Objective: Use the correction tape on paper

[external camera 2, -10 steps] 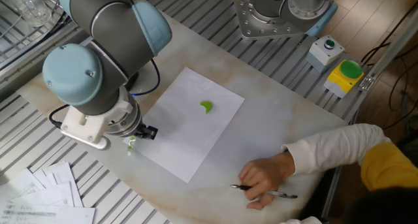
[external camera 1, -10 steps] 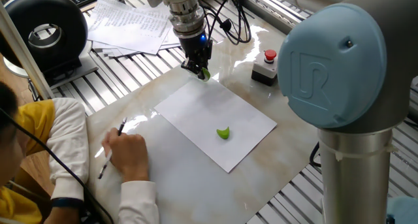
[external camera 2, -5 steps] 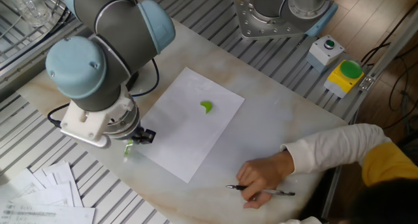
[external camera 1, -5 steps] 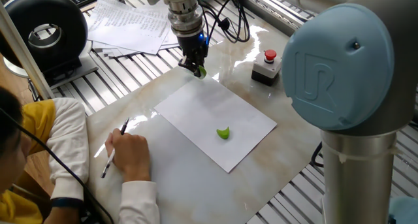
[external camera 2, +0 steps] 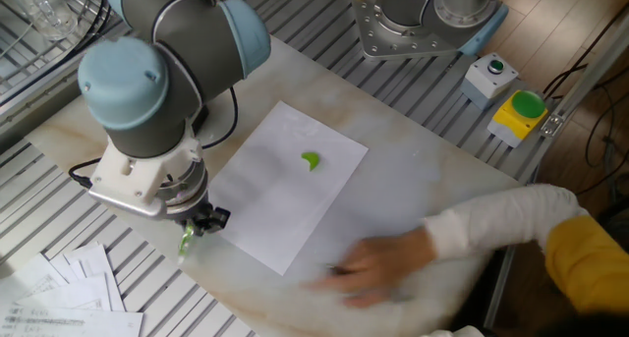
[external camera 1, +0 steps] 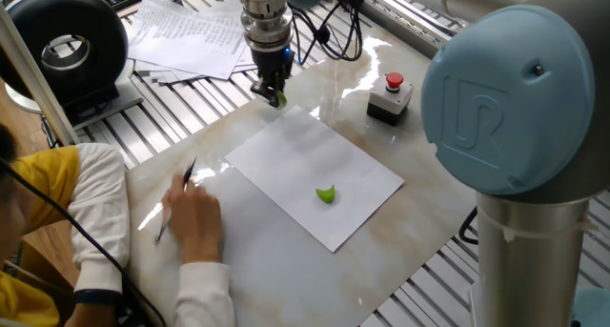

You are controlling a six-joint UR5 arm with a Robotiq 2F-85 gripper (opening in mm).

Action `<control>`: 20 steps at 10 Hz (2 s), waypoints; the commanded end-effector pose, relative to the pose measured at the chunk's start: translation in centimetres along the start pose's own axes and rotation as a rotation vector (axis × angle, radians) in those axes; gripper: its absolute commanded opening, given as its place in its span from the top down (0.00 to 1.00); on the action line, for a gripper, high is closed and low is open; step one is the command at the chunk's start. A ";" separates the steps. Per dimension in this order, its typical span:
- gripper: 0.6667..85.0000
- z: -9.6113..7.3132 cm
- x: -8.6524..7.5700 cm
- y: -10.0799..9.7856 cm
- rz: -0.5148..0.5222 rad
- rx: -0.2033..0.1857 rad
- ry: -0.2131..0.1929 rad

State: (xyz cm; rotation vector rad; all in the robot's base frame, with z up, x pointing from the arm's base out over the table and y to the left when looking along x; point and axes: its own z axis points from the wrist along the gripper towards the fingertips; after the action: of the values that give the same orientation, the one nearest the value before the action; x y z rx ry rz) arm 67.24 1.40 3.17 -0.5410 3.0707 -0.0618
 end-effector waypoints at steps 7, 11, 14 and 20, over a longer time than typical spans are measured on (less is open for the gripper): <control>0.91 -0.3 -3.2 0.6 -0.027 -0.017 -0.152; 0.79 -0.2 -3.2 0.6 -0.043 -0.028 -0.158; 0.75 -0.1 -3.0 0.7 -0.046 -0.034 -0.152; 0.66 0.1 -3.2 1.4 -0.048 -0.059 -0.158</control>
State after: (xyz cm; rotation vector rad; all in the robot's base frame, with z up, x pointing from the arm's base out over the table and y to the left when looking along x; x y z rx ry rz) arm 69.76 3.49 2.97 -0.6003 2.9156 0.0413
